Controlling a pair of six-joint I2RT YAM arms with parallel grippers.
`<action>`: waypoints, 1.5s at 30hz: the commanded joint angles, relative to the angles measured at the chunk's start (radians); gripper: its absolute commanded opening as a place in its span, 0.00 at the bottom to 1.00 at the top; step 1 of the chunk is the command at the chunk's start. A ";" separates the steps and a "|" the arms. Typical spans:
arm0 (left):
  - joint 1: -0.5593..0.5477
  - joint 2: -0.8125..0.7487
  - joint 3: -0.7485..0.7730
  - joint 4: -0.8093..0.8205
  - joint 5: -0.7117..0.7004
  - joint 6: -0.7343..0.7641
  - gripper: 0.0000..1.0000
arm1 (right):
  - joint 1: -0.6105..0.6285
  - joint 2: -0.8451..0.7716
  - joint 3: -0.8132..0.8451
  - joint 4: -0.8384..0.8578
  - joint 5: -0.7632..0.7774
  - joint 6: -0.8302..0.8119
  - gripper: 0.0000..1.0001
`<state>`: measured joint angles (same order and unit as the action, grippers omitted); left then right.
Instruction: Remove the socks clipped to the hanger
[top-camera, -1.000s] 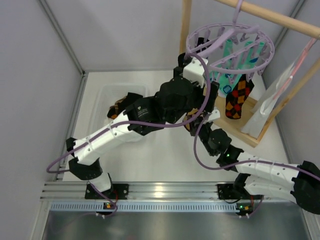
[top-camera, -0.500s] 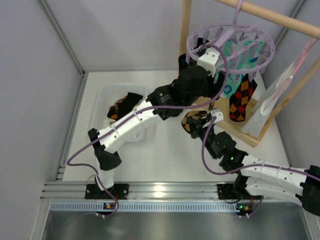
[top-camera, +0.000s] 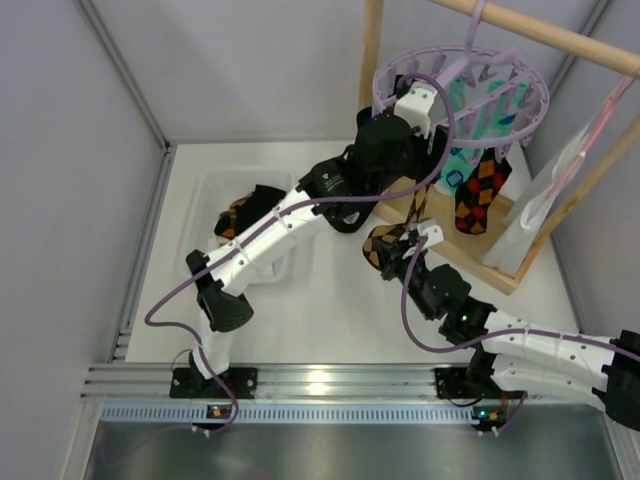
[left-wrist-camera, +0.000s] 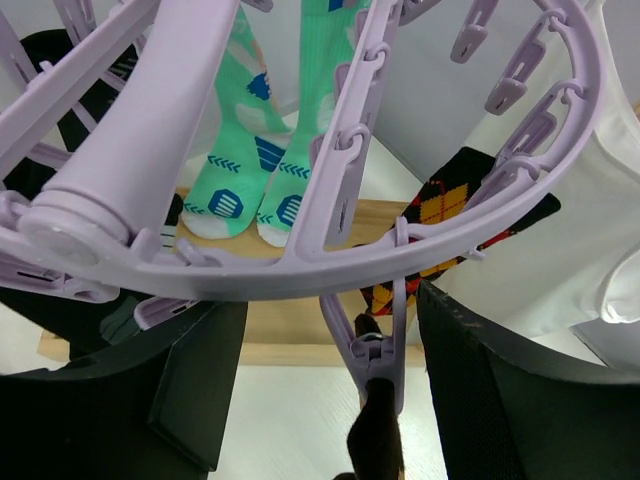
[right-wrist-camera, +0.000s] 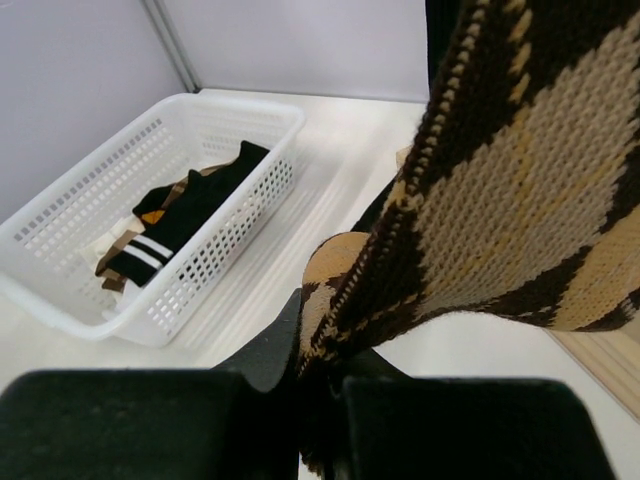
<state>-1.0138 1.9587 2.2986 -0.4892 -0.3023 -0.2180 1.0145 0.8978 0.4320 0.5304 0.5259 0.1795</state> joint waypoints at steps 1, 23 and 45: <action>0.007 0.016 0.051 0.073 0.060 -0.006 0.72 | 0.027 -0.022 0.036 0.008 -0.013 -0.014 0.00; 0.007 0.043 0.055 0.133 0.052 0.009 0.00 | 0.036 -0.158 -0.105 -0.033 0.014 0.066 0.00; 0.233 -0.840 -1.014 -0.248 -0.442 -0.323 0.98 | 0.013 0.028 0.221 -0.457 -0.220 -0.005 0.00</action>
<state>-0.8845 1.1732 1.3285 -0.5686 -0.6468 -0.4149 1.0294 0.8440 0.5320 0.1005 0.4389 0.2329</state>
